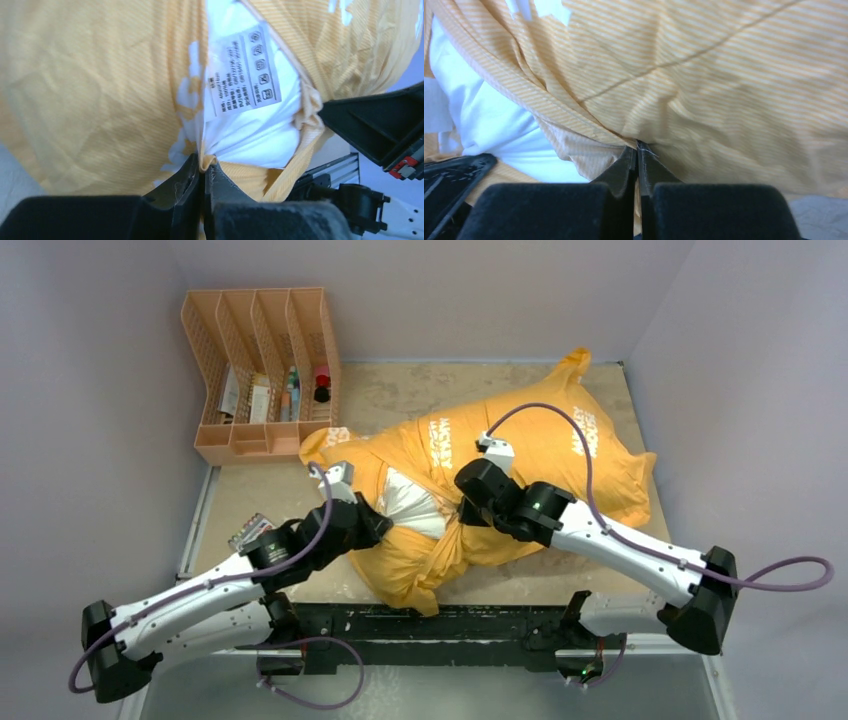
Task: Remove the pillowcase from the pillow
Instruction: Remove the pillow from the pillowcase.
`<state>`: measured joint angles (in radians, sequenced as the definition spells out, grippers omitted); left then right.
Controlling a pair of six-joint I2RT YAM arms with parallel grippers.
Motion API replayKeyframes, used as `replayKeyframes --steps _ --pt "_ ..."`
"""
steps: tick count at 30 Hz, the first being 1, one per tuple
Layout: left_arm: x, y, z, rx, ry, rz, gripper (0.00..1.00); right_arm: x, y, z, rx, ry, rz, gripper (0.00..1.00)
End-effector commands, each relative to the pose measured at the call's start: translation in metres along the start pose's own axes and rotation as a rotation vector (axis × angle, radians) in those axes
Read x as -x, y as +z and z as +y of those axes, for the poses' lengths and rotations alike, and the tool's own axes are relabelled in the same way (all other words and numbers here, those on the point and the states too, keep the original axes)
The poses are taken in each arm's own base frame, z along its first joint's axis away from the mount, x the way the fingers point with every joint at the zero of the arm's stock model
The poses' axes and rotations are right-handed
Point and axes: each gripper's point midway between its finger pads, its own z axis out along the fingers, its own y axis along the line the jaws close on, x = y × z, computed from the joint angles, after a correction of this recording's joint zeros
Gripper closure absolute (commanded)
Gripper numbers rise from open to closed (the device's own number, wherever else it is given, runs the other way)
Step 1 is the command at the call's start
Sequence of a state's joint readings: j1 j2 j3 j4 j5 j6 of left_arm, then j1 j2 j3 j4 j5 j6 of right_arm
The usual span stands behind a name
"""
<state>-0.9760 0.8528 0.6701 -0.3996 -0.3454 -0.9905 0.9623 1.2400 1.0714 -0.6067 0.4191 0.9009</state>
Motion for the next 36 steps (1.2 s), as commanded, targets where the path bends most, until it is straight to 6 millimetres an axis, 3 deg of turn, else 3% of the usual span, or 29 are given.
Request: replayKeyframes --steps 1,3,6,9,10,14,16,18,19,20,22,27,30,33,34,36 --pt "-0.011 -0.024 0.084 0.290 -0.032 -0.038 1.00 0.029 -0.031 -0.047 -0.152 -0.082 -0.093 1.00" --pt "-0.016 -0.026 0.082 0.261 -0.034 -0.012 1.00 0.034 -0.048 -0.001 0.083 -0.117 -0.051 1.00" --pt "-0.019 -0.025 0.070 0.195 -0.037 0.007 1.00 0.013 -0.068 0.062 0.414 -0.074 0.062 1.00" --pt "-0.014 -0.024 0.057 0.154 -0.030 0.006 1.00 -0.026 -0.065 0.089 0.474 -0.092 0.155 0.98" --pt "-0.012 -0.024 0.054 0.150 -0.028 0.007 1.00 -0.040 -0.059 0.092 0.453 -0.120 0.185 0.90" --pt "-0.015 -0.023 0.056 0.163 -0.025 0.021 1.00 -0.081 -0.024 0.074 0.214 -0.143 0.270 0.46" --pt "-0.019 -0.021 0.060 0.179 -0.029 0.030 1.00 -0.093 -0.009 0.066 0.125 -0.177 0.279 0.31" --pt "-0.022 -0.021 0.063 0.187 -0.038 0.033 1.00 -0.093 0.002 0.051 0.004 -0.177 0.257 0.26" --pt "-0.022 -0.021 0.064 0.188 -0.043 0.031 1.00 -0.091 0.006 0.044 -0.045 -0.185 0.240 0.31" --pt "-0.022 -0.021 0.065 0.191 -0.046 0.027 1.00 -0.086 0.008 0.038 -0.093 -0.184 0.213 0.48" --pt "-0.020 -0.020 0.070 0.214 -0.050 0.012 1.00 -0.069 0.005 0.028 -0.162 -0.191 0.147 0.99" --pt "-0.019 -0.022 0.092 0.289 -0.087 -0.045 1.00 -0.009 -0.027 -0.001 -0.267 -0.223 -0.072 1.00" --pt "-0.020 -0.027 0.105 0.343 -0.129 -0.062 1.00 0.014 -0.036 -0.047 -0.368 -0.159 -0.182 1.00" --pt "-0.021 -0.031 0.118 0.391 -0.145 -0.076 1.00 0.011 -0.016 -0.096 -0.383 -0.042 -0.101 1.00" --pt "-0.022 -0.030 0.118 0.387 -0.148 -0.076 1.00 0.006 -0.010 -0.104 -0.354 0.000 -0.073 1.00" --pt "-0.022 -0.029 0.118 0.390 -0.148 -0.076 1.00 -0.009 -0.004 -0.099 -0.247 0.034 -0.022 1.00"
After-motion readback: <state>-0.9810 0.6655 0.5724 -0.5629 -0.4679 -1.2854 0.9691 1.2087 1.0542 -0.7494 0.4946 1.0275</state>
